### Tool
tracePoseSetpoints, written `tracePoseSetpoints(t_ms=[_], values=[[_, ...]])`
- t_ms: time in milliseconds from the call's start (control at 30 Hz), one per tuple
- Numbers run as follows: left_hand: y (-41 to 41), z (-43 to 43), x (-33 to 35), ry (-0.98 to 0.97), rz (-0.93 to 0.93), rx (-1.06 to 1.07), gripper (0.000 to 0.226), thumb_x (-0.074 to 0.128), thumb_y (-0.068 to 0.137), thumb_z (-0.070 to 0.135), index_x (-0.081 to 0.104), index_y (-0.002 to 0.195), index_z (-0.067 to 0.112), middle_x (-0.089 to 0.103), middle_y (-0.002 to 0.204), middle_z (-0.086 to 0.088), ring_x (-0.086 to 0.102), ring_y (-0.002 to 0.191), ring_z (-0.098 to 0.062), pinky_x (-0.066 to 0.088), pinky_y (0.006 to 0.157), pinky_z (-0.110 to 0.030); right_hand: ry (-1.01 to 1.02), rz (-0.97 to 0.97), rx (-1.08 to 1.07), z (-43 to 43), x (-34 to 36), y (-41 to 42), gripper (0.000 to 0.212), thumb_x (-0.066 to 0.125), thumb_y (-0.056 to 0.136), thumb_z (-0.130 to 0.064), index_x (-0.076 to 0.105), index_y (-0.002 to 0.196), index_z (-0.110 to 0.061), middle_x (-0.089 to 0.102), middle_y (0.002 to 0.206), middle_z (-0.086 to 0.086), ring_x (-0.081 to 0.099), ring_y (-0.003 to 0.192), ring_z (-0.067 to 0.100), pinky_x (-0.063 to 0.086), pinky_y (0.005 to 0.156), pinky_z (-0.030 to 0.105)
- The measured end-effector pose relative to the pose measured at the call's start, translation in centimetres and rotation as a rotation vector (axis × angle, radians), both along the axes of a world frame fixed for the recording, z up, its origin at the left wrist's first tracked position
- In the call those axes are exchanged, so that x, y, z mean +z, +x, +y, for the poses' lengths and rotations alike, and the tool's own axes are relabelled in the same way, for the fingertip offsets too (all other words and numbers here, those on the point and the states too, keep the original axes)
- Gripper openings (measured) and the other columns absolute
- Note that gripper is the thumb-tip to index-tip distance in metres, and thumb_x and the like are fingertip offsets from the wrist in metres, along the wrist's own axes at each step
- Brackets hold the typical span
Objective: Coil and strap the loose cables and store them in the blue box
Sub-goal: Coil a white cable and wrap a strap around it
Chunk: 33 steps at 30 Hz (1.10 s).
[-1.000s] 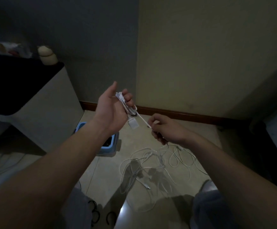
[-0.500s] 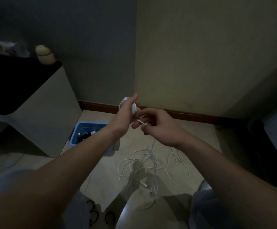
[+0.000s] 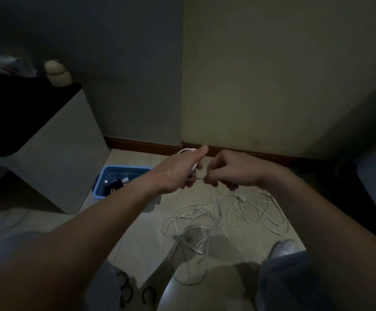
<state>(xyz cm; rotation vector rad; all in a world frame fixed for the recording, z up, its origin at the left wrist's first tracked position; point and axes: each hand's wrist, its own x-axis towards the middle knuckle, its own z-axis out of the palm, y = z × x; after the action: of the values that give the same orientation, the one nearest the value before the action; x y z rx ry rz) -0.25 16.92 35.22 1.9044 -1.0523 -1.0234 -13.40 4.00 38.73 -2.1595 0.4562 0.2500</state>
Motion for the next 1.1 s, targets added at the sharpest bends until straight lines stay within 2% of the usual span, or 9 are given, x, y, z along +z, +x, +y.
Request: tracePoseSetpoints(t_ms=[67, 133, 267, 400, 500, 600, 800, 900, 1100], values=[[0.6, 0.1, -0.2, 0.044, -0.073, -0.003, 0.084, 0.020, 0.078, 0.086, 0.060, 0.094, 0.014, 0.062, 0.065, -0.005, 0.054, 0.065, -0.021, 0.045, 0.072, -0.044, 0.185, -0.014, 0.028, -0.8, 0.3, -0.6, 0.016, 0.065, 0.082, -0.022, 0.067, 0.067, -0.015, 0.045, 0.048, -0.008, 0.039, 0.043, 0.009, 0.031, 0.048, 0.025], [1.0, 0.2, 0.2, 0.029, 0.046, -0.092, 0.090, 0.010, 0.088, 0.082, 0.057, 0.091, 0.006, 0.056, 0.062, -0.010, 0.049, 0.057, -0.022, 0.043, 0.064, -0.036, 0.291, -0.107, 0.024, -1.4, 0.5, -1.2, 0.013, 0.064, 0.082, -0.022, 0.073, 0.078, -0.015, 0.044, 0.053, -0.008, 0.036, 0.048, 0.008, 0.029, 0.048, 0.022], [0.4, 0.2, 1.8, -0.037, 0.331, -0.228, 0.093, -0.005, 0.088, 0.070, 0.054, 0.094, -0.001, 0.032, 0.056, -0.010, 0.023, 0.048, -0.021, 0.024, 0.045, -0.026, 0.217, -0.332, -0.169, -2.1, -0.3, -1.4, 0.022, 0.065, 0.095, -0.017, 0.075, 0.075, -0.019, 0.056, 0.071, 0.009, 0.040, 0.060, 0.010, 0.031, 0.057, 0.027], [-0.1, 0.4, 2.5, -0.068, 0.450, -0.180, 0.073, 0.008, 0.095, 0.060, 0.051, 0.083, 0.003, 0.021, 0.053, -0.001, 0.009, 0.052, -0.019, 0.006, 0.052, -0.034, 0.185, -0.386, -0.268, -2.5, -1.2, -1.0, 0.023, 0.066, 0.094, -0.018, 0.077, 0.074, -0.023, 0.059, 0.081, 0.014, 0.041, 0.065, 0.013, 0.031, 0.060, 0.030], [-0.2, 0.7, 2.8, -0.106, 0.393, -0.118, 0.045, 0.034, 0.095, 0.047, 0.051, 0.077, 0.010, 0.021, 0.054, -0.001, 0.014, 0.049, -0.016, 0.010, 0.052, -0.033, 0.191, -0.376, -0.259, -2.3, -1.8, -0.7, 0.028, 0.064, 0.095, -0.017, 0.077, 0.071, -0.024, 0.054, 0.066, 0.001, 0.042, 0.059, 0.006, 0.032, 0.056, 0.025], [-0.3, 0.7, 2.5, -0.159, 0.409, -0.015, 0.036, 0.038, 0.105, 0.029, 0.048, 0.073, 0.014, 0.022, 0.056, -0.002, 0.015, 0.051, -0.015, 0.012, 0.051, -0.032, 0.274, -0.288, -0.246, -2.0, -2.2, -0.7, 0.032, 0.057, 0.099, -0.018, 0.073, 0.071, -0.021, 0.050, 0.057, -0.009, 0.045, 0.053, 0.006, 0.037, 0.055, 0.025], [0.8, 0.2, 2.7, -0.332, 1.008, 0.152, 0.035, 0.034, 0.103, 0.033, 0.041, 0.071, 0.020, 0.018, 0.044, 0.010, 0.006, 0.041, -0.010, 0.007, 0.047, -0.024, 0.395, -0.197, -0.293, -0.7, -3.2, -0.3, 0.032, 0.044, 0.106, -0.022, 0.059, 0.079, -0.013, 0.045, 0.057, -0.004, 0.042, 0.051, 0.010, 0.044, 0.064, 0.030], [1.5, 0.5, 2.6, -0.435, 1.215, 0.176, 0.031, 0.039, 0.100, 0.039, 0.046, 0.076, 0.020, 0.017, 0.048, 0.008, 0.016, 0.039, -0.008, 0.025, 0.044, -0.020, 0.393, -0.192, -0.314, 0.1, -3.7, 0.2, 0.032, 0.041, 0.107, -0.027, 0.052, 0.080, -0.014, 0.045, 0.059, 0.000, 0.042, 0.053, 0.014, 0.042, 0.059, 0.028], [3.0, 0.4, 2.2, -0.634, 1.288, 0.383, 0.037, 0.048, 0.098, 0.047, 0.053, 0.087, 0.013, 0.040, 0.066, 0.003, 0.039, 0.055, -0.011, 0.039, 0.059, -0.022, 0.298, -0.101, -0.281, 2.0, -5.1, 0.7, 0.012, 0.043, 0.106, -0.019, 0.050, 0.099, -0.014, 0.062, 0.069, 0.009, 0.054, 0.050, 0.020, 0.038, 0.046, 0.024]])
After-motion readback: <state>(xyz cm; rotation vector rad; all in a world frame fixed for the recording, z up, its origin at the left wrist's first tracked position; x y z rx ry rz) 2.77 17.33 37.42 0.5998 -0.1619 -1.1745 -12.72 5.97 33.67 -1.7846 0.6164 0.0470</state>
